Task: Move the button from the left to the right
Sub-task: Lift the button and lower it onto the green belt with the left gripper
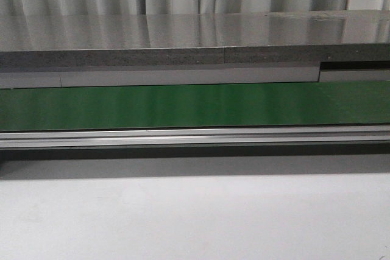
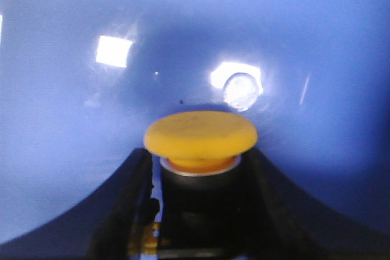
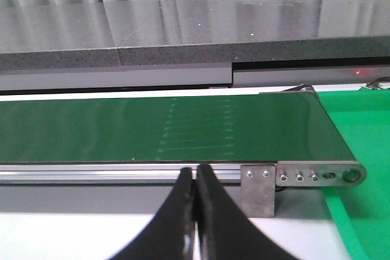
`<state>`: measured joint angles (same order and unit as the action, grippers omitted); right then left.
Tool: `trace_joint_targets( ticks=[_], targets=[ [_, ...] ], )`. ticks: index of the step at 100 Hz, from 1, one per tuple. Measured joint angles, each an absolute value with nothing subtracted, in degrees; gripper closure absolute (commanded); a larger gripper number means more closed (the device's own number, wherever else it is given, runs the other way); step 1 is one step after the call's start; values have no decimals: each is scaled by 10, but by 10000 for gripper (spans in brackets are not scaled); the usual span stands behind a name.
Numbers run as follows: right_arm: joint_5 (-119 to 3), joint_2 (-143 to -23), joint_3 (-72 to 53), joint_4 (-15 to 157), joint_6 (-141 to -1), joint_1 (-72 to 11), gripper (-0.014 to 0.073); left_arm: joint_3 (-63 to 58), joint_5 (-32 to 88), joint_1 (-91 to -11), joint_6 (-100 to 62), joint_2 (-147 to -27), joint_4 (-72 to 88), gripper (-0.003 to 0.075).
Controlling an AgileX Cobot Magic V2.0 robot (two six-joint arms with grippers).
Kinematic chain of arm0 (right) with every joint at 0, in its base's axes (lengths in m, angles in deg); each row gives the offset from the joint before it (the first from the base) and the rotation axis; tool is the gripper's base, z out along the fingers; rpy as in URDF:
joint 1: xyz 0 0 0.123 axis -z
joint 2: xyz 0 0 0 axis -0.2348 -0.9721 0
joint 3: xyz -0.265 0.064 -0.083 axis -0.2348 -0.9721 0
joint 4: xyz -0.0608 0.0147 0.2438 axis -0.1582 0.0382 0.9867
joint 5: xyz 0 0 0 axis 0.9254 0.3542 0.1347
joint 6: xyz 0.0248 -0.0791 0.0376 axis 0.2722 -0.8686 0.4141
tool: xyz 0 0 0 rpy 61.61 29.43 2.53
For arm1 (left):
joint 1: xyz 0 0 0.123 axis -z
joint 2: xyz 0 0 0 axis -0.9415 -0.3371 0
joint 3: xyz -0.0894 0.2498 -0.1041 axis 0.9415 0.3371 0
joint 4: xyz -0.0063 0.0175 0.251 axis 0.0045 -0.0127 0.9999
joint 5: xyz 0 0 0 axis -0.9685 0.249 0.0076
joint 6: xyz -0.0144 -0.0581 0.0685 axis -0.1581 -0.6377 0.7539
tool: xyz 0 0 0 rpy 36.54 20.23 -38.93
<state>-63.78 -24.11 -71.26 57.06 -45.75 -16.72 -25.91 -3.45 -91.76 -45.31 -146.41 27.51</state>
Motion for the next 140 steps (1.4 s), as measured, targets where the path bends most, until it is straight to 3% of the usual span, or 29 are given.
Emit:
trace_joint_targets(
  ticks=[51, 88, 118, 130, 140],
  targets=[
    [-638, -241, -713, 571, -458, -167, 662, -275, -97, -907, -453, -1329, 251, 740],
    [-638, -241, -713, 571, -458, -167, 662, -275, -115, -810, -453, -1327, 266, 740],
    [-638, -241, -713, 571, -458, -167, 662, -275, -130, -790, -453, -1353, 277, 736],
    [-638, -241, -713, 571, -458, -167, 662, -275, -130, -790, -453, -1354, 278, 657],
    [-638, -241, -713, 571, -458, -167, 662, -275, -130, -789, -453, -1354, 278, 525]
  ],
)
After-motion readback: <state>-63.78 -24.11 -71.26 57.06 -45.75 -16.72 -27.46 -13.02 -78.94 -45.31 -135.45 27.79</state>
